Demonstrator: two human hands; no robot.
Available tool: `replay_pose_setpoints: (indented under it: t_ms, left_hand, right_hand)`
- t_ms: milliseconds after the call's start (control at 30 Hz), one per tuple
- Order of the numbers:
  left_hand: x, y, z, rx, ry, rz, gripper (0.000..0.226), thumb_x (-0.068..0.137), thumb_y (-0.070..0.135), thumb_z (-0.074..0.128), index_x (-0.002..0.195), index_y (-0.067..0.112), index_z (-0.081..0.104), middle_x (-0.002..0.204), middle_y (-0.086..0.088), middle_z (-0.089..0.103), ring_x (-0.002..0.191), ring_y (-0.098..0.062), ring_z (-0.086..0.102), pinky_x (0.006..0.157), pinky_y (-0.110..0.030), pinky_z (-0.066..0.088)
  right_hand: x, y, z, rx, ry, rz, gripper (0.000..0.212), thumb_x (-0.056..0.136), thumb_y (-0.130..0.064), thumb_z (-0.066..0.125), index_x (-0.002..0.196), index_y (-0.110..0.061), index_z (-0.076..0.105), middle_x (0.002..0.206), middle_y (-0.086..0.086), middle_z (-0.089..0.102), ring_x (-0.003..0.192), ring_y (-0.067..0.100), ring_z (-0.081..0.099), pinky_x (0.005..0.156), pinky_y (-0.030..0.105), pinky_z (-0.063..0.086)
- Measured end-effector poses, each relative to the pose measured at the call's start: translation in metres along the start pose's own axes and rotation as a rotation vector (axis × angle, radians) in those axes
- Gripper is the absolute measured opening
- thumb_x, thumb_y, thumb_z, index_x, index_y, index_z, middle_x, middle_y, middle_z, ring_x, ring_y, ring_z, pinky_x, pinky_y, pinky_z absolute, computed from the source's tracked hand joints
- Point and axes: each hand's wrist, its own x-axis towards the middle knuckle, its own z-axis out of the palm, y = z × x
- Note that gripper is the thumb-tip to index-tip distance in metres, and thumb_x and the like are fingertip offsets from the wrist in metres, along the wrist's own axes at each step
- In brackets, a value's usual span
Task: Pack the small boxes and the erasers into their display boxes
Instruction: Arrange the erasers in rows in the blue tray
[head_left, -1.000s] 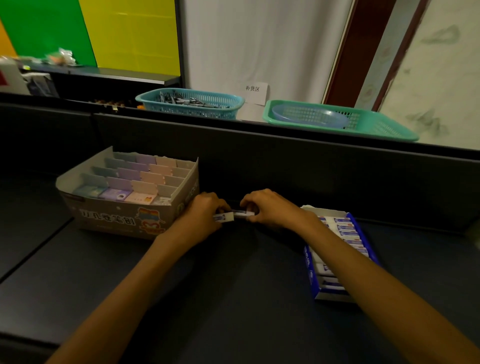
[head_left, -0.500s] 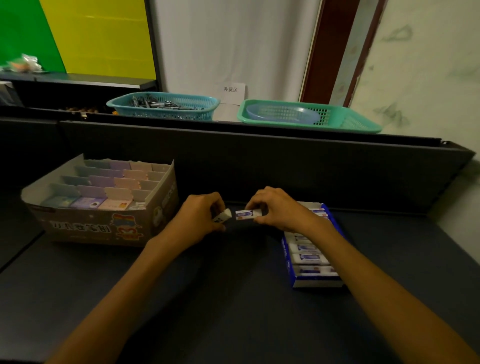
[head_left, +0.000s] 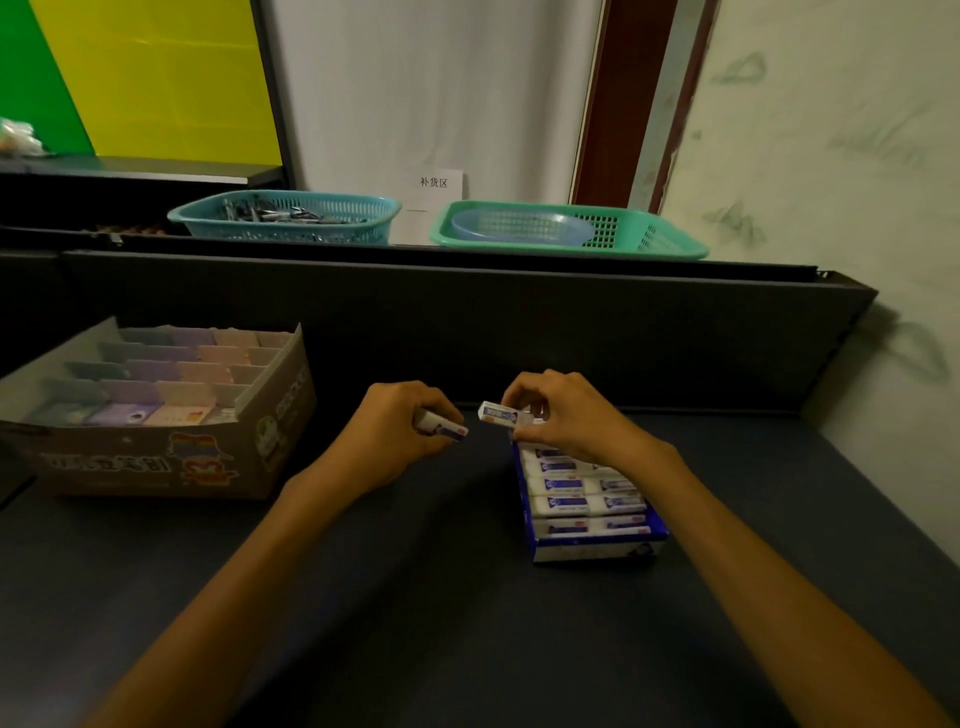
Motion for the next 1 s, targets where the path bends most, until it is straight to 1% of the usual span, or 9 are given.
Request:
replay_pose_setpoints:
  t_ms: [133, 233, 300, 367, 433, 533, 667, 900, 1000]
  left_hand:
    - [0.001, 0.011, 0.001, -0.034, 0.032, 0.027, 0.025, 0.079, 0.023, 0.071, 0.103, 0.024, 0.063, 0.095, 0.016, 0.057, 0.079, 0.012, 0.054, 0.067, -0.002, 0.043]
    - [0.002, 0.019, 0.003, -0.041, 0.052, 0.040, 0.027, 0.080, 0.023, 0.071, 0.106, 0.023, 0.063, 0.094, 0.017, 0.057, 0.077, 0.015, 0.053, 0.070, 0.001, 0.041]
    - [0.003, 0.023, 0.005, -0.039, 0.058, 0.043, 0.030, 0.080, 0.021, 0.071, 0.109, 0.023, 0.062, 0.096, 0.017, 0.057, 0.077, 0.016, 0.052, 0.068, 0.001, 0.041]
    - [0.004, 0.027, 0.007, -0.010, 0.046, 0.047, 0.034, 0.081, 0.019, 0.071, 0.113, 0.023, 0.061, 0.101, 0.017, 0.055, 0.078, 0.014, 0.051, 0.067, -0.001, 0.041]
    - [0.005, 0.030, 0.009, 0.015, 0.039, 0.054, 0.037, 0.081, 0.017, 0.071, 0.116, 0.021, 0.061, 0.106, 0.013, 0.057, 0.082, 0.009, 0.050, 0.068, -0.003, 0.039]
    - [0.006, 0.034, 0.013, 0.020, 0.043, 0.080, 0.034, 0.080, 0.016, 0.071, 0.113, 0.019, 0.063, 0.108, 0.005, 0.061, 0.089, 0.004, 0.052, 0.073, -0.004, 0.038]
    - [0.005, 0.042, 0.016, 0.028, 0.048, 0.115, 0.032, 0.081, 0.016, 0.071, 0.112, 0.018, 0.063, 0.106, 0.004, 0.062, 0.086, 0.005, 0.052, 0.071, -0.003, 0.039]
    - [0.004, 0.056, 0.024, 0.030, 0.043, 0.122, 0.033, 0.082, 0.017, 0.070, 0.114, 0.017, 0.062, 0.111, 0.004, 0.061, 0.091, 0.003, 0.052, 0.072, -0.004, 0.039]
    - [0.005, 0.062, 0.028, 0.039, 0.039, 0.129, 0.033, 0.082, 0.018, 0.069, 0.115, 0.018, 0.061, 0.112, 0.004, 0.060, 0.090, 0.005, 0.051, 0.070, -0.003, 0.038]
  right_hand:
    - [-0.007, 0.001, -0.007, 0.103, 0.012, -0.012, 0.036, 0.080, -0.015, 0.074, 0.112, -0.023, 0.058, 0.099, -0.015, 0.057, 0.084, -0.007, 0.054, 0.070, 0.008, 0.044]
    - [-0.013, 0.004, -0.011, 0.111, 0.019, -0.012, 0.044, 0.079, -0.016, 0.074, 0.119, -0.027, 0.058, 0.093, -0.023, 0.053, 0.083, -0.011, 0.052, 0.070, 0.005, 0.042]
    - [-0.017, 0.006, -0.014, 0.101, 0.034, -0.008, 0.042, 0.080, -0.015, 0.074, 0.118, -0.029, 0.060, 0.089, -0.024, 0.052, 0.079, -0.008, 0.051, 0.068, 0.006, 0.041]
    - [-0.019, 0.010, -0.015, 0.105, 0.052, 0.004, 0.037, 0.080, -0.015, 0.074, 0.112, -0.029, 0.063, 0.089, -0.023, 0.053, 0.080, -0.001, 0.052, 0.066, 0.011, 0.042]
    - [-0.022, 0.014, -0.015, 0.138, 0.057, 0.011, 0.033, 0.078, -0.015, 0.075, 0.105, -0.028, 0.063, 0.092, -0.019, 0.058, 0.084, 0.003, 0.057, 0.070, 0.014, 0.044]
    - [-0.026, 0.019, -0.016, 0.194, 0.082, 0.031, 0.033, 0.074, -0.017, 0.079, 0.100, -0.025, 0.061, 0.093, -0.014, 0.061, 0.084, 0.001, 0.060, 0.071, 0.015, 0.047]
    - [-0.035, 0.023, -0.018, 0.215, 0.121, 0.052, 0.034, 0.073, -0.020, 0.079, 0.100, -0.026, 0.059, 0.093, -0.013, 0.061, 0.078, -0.001, 0.061, 0.065, 0.014, 0.048]
    - [-0.049, 0.032, -0.023, 0.331, 0.123, 0.069, 0.033, 0.075, -0.013, 0.078, 0.098, -0.026, 0.059, 0.097, -0.007, 0.066, 0.086, 0.001, 0.066, 0.075, 0.020, 0.054]
    - [-0.057, 0.035, -0.027, 0.346, 0.132, 0.072, 0.030, 0.076, -0.012, 0.077, 0.097, -0.023, 0.059, 0.096, -0.007, 0.065, 0.088, 0.001, 0.065, 0.071, 0.018, 0.053]
